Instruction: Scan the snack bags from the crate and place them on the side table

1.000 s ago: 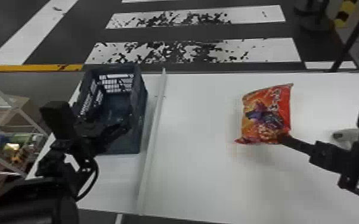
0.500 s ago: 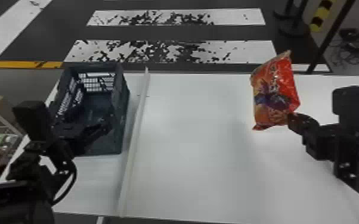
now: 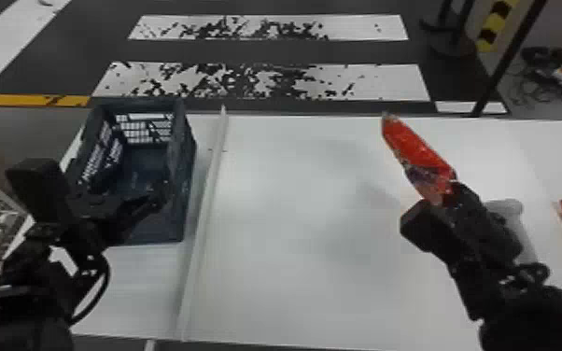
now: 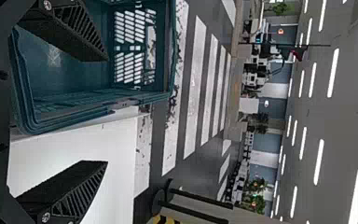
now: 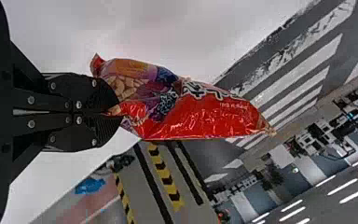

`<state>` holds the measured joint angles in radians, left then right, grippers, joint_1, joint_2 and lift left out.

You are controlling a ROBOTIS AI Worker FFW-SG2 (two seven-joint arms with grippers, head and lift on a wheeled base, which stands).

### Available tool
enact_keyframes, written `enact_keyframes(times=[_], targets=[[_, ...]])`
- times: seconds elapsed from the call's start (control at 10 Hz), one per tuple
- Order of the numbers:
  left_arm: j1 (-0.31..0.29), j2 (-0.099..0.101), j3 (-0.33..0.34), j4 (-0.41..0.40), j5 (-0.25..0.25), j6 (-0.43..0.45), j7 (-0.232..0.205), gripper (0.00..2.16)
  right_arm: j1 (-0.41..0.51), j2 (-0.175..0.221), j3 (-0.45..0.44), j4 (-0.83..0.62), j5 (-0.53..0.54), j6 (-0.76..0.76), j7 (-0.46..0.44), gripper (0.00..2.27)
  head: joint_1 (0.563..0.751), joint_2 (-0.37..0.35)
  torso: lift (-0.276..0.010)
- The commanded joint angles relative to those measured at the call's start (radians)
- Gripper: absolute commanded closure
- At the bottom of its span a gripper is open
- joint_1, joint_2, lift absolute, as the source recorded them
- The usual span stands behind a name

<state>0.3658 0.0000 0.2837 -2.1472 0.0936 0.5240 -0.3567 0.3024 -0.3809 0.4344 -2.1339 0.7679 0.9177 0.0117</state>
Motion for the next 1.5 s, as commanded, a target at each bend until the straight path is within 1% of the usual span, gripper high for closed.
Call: enact_keyframes(times=[0.0, 0.1, 0.2, 0.3, 0.4, 0.5, 0.6, 0.7, 0.8, 0.9, 1.0, 1.1, 1.2, 1.3, 1.4], targets=[[-0.001, -0.003, 0.0, 0.003, 0.0, 0.0, 0.001, 0.09, -0.02, -0.039, 0.155, 0.103, 0.197, 0.045, -0.022, 2.25, 0.695, 0.052, -0.094], [0.001, -0.003, 0.0, 0.004, 0.0, 0.0, -0.001, 0.09, -0.037, -0.058, 0.244, 0.157, 0.286, 0.103, -0.032, 2.25, 0.695, 0.064, -0.094], [-0.001, -0.003, 0.0, 0.004, 0.0, 0.0, -0.001, 0.09, -0.048, -0.073, 0.316, 0.19, 0.343, 0.14, -0.021, 2.25, 0.695, 0.076, -0.094], [-0.001, -0.003, 0.002, 0.006, 0.0, 0.0, -0.001, 0.09, -0.048, -0.092, 0.365, 0.2, 0.353, 0.143, 0.004, 2.17, 0.695, 0.082, -0.094], [0.001, -0.003, 0.003, 0.006, 0.0, 0.0, -0.001, 0.09, -0.043, -0.101, 0.399, 0.198, 0.349, 0.146, 0.019, 1.81, 0.695, 0.097, -0.094], [0.001, -0.003, 0.005, 0.007, 0.0, 0.0, -0.001, 0.09, -0.037, -0.104, 0.415, 0.184, 0.326, 0.146, 0.025, 0.98, 0.695, 0.116, -0.094], [0.002, -0.003, 0.005, 0.007, 0.002, 0.0, -0.001, 0.09, -0.032, -0.108, 0.415, 0.152, 0.275, 0.149, 0.04, 0.25, 0.695, 0.136, -0.094], [0.004, -0.003, 0.005, 0.006, 0.002, 0.0, -0.001, 0.09, -0.022, -0.116, 0.397, 0.098, 0.2, 0.149, 0.068, 0.0, 0.695, 0.151, -0.094], [0.005, -0.003, 0.006, 0.006, 0.002, 0.0, -0.002, 0.09, -0.006, -0.121, 0.357, 0.035, 0.12, 0.149, 0.106, 0.01, 0.695, 0.164, -0.094], [0.007, -0.003, 0.006, 0.004, 0.005, 0.0, -0.002, 0.09, 0.012, -0.124, 0.296, -0.035, 0.007, 0.149, 0.163, 0.05, 0.695, 0.169, -0.094], [0.007, -0.003, 0.006, 0.006, 0.006, 0.0, -0.002, 0.09, 0.024, -0.125, 0.218, -0.098, -0.145, 0.146, 0.209, 0.07, 0.695, 0.179, -0.094], [0.007, -0.003, 0.006, 0.004, 0.006, 0.0, -0.002, 0.09, 0.034, -0.124, 0.142, -0.136, -0.269, 0.14, 0.244, 0.08, 0.695, 0.19, -0.094], [0.007, -0.003, 0.006, 0.004, 0.006, 0.0, -0.002, 0.09, 0.041, -0.113, 0.057, -0.162, -0.41, 0.128, 0.278, 0.08, 0.695, 0.2, -0.094], [0.008, -0.003, 0.008, 0.006, 0.006, 0.0, -0.002, 0.09, 0.044, -0.092, -0.048, -0.175, -0.581, 0.119, 0.333, 0.08, 0.695, 0.208, -0.094], [0.01, -0.003, 0.008, 0.004, 0.006, 0.0, -0.002, 0.09, 0.044, -0.05, -0.149, -0.172, -0.745, 0.106, 0.381, 0.08, 0.695, 0.215, -0.094]])
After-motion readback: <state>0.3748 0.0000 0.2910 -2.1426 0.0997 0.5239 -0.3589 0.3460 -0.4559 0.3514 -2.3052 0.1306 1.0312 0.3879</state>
